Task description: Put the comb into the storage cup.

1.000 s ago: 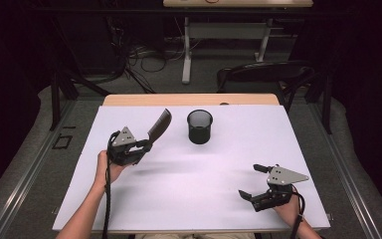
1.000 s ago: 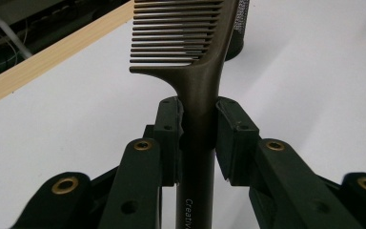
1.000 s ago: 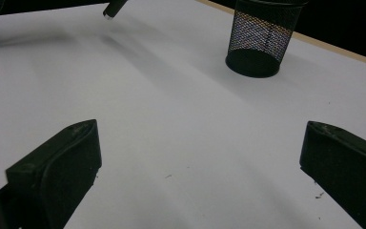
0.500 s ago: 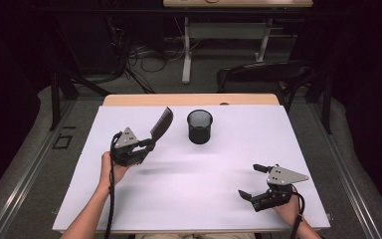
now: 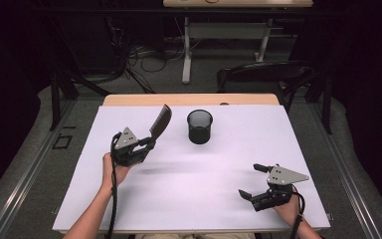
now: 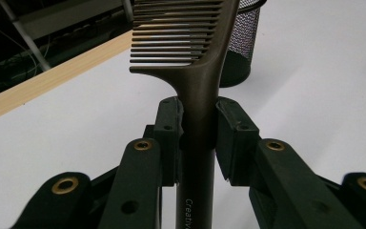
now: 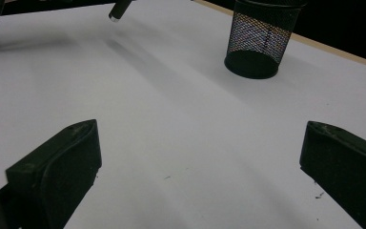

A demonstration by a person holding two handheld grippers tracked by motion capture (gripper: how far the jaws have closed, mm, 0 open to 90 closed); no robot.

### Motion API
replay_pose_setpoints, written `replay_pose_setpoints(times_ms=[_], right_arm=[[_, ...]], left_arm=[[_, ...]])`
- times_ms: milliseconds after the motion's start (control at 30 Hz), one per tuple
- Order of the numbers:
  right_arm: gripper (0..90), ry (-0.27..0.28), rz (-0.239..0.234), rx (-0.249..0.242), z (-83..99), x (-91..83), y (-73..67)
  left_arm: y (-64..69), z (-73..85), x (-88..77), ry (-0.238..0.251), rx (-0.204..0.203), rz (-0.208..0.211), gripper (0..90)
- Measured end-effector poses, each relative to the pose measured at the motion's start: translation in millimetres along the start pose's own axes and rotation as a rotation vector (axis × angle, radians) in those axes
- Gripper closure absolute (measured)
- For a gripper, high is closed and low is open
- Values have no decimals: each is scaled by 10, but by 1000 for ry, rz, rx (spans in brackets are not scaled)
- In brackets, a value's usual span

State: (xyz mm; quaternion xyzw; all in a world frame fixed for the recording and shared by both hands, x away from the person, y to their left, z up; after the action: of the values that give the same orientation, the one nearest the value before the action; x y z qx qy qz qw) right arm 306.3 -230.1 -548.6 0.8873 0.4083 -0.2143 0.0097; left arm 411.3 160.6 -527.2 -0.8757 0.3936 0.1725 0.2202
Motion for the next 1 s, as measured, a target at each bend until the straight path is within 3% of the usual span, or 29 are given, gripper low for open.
replay_pose_setpoints(times_ms=[1000], right_arm=[[0, 1, 2, 3, 0, 1, 0]], left_arm=[[17, -136, 55, 66, -34, -49, 722]])
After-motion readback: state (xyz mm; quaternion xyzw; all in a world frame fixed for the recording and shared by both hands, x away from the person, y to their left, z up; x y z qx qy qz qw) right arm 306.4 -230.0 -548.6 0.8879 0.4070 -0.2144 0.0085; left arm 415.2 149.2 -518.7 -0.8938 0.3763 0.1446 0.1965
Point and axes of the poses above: each handheld gripper's, and its own axes: x roughly forward along the jaws, z roughly out of its underside, y roughly to its right, the point moved 5 cm from there along x, roughly forward along the jaws, and after that the axes turned 12 degrees about x, right-handed, at the moved point
